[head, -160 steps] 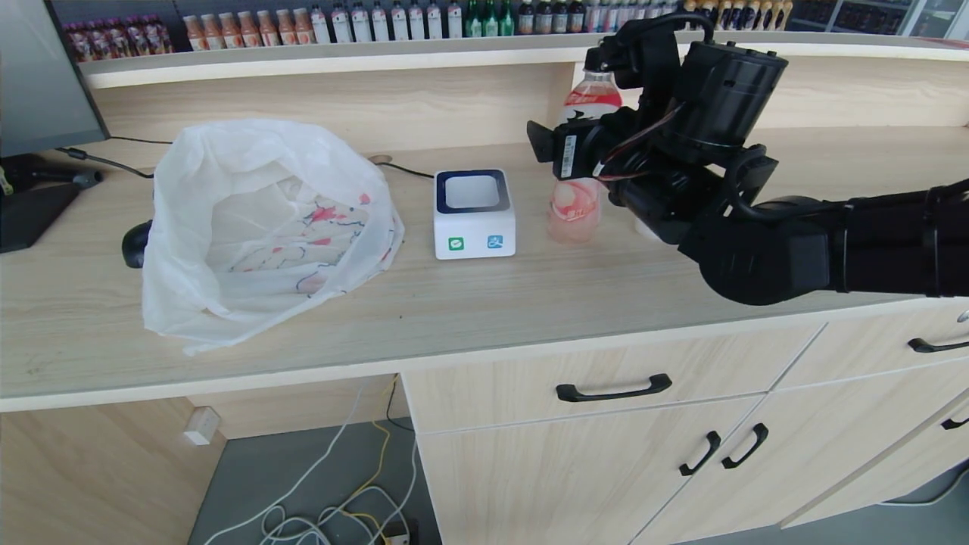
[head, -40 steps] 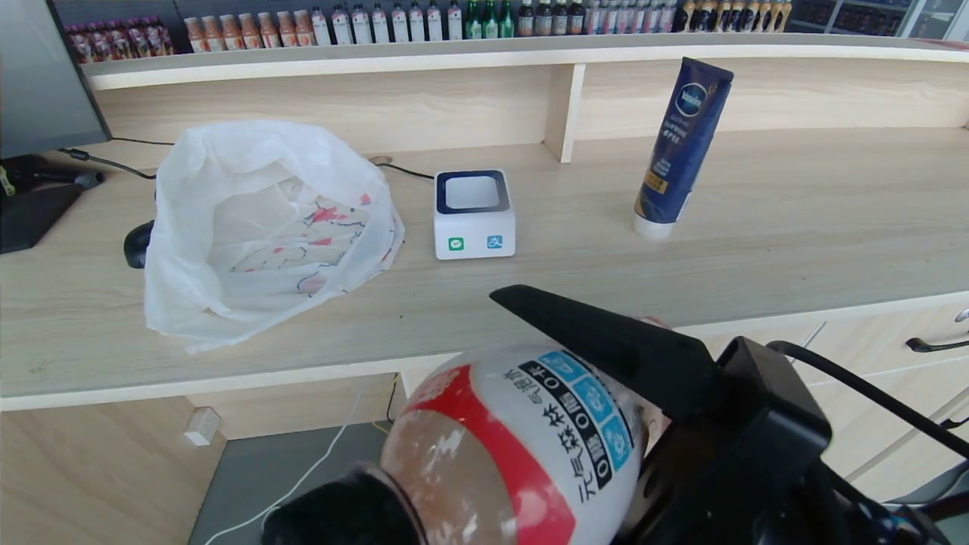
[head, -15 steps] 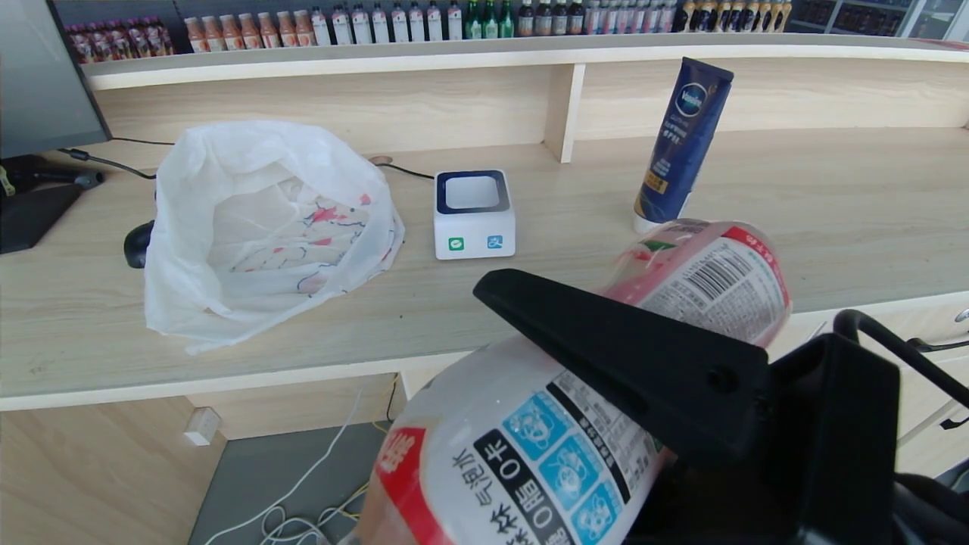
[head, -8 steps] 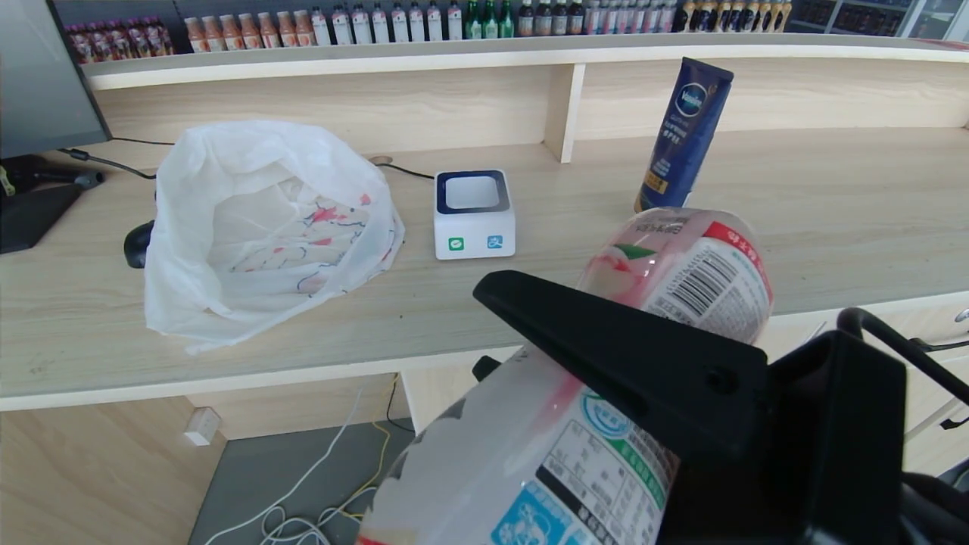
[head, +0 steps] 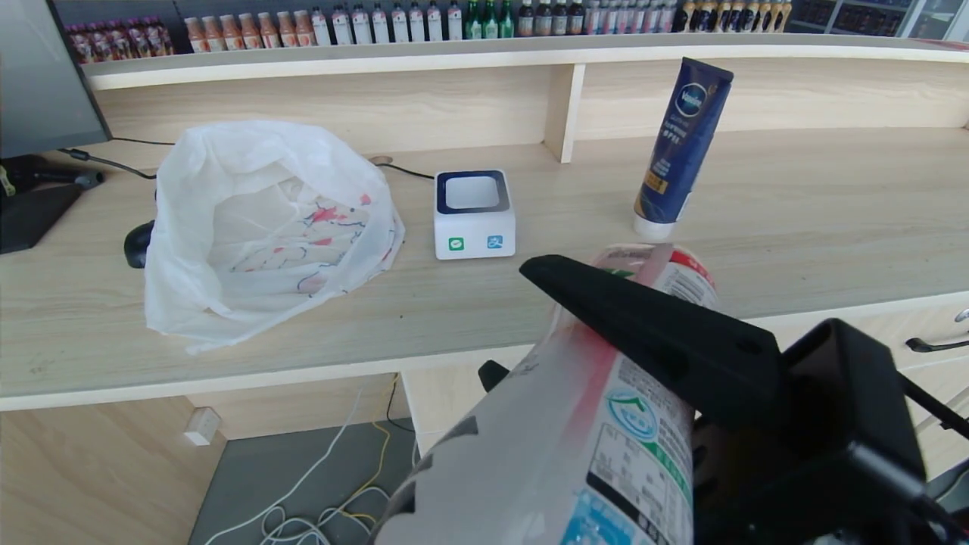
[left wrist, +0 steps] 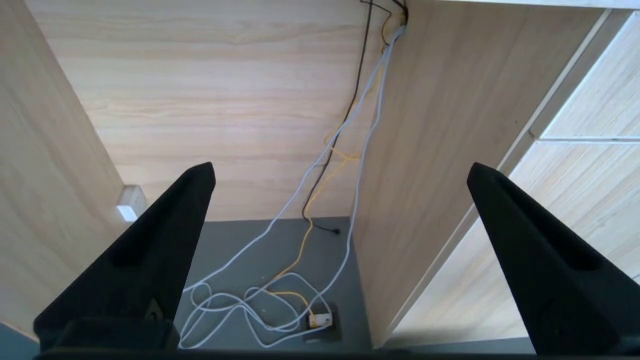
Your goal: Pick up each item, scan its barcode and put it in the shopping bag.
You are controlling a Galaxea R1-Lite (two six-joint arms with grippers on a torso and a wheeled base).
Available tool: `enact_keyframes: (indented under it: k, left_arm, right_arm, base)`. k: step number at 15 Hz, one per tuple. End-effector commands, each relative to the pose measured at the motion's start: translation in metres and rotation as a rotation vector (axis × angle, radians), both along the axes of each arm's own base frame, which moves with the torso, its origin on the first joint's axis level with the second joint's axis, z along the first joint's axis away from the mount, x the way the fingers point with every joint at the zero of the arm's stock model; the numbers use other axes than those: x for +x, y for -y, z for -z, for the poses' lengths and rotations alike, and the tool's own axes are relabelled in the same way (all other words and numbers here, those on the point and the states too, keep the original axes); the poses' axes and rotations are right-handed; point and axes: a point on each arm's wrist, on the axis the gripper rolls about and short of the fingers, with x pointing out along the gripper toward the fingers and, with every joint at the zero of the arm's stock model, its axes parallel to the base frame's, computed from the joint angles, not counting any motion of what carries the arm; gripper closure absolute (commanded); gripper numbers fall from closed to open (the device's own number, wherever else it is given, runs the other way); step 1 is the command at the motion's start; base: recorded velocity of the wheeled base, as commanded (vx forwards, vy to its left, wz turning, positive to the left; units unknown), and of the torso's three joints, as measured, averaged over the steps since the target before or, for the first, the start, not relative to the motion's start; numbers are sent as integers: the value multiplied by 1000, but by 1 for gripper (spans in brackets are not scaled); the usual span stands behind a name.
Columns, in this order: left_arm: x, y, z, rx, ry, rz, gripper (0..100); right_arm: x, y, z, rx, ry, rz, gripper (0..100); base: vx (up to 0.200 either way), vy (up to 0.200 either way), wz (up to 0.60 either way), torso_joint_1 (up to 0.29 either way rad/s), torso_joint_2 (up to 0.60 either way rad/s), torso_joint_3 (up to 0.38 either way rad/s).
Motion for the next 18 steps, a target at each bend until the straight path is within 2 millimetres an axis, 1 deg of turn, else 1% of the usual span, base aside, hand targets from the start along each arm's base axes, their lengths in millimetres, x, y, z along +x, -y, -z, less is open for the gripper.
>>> enact_keyframes:
  k: [1,5,6,7,8,12,14,15,17,18]
  left_arm:
    - [0,0,0,0,0,-2,0]
    - [0,0,0,-2,0,0,0]
    - [0,0,0,-2,-2,0,0]
    - [0,0,0,0,0,-2,0]
    - [0,0,0,0,-2,0,0]
    - [0,0,0,0,0,0,0]
    - [0,0,0,0,0,0,0]
    - [0,0,0,0,0,-2,0]
    - [0,0,0,-2,0,-2,0]
    - [0,0,0,0,-2,0,0]
  right_arm:
    - [0,3,10,32,-88,1,100]
    - [4,15,6,209,-104,61,100]
    - [4,17,10,255,-154,86,100]
    - [4,17,13,283,-204,88,100]
    - [5,16,17,375,-323,59,100]
    - [9,11,13,520,-442,48,100]
    - [9,11,13,534,-457,39,100]
    - [9,11,14,564,-491,18,100]
    - [12,11,11,638,-541,-5,100]
    - [14,8,10,710,-601,-46,100]
  base:
    - [0,0,0,0,0,0]
    - [0,0,0,0,0,0]
    - [0,0,0,0,0,0]
    - [0,0,0,0,0,0]
    - [0,0,0,0,0,0]
    - [0,0,0,0,0,0]
    - [0,0,0,0,0,0]
    - [0,0,0,0,0,0]
    - [0,0,0,0,0,0]
    - [0,0,0,0,0,0]
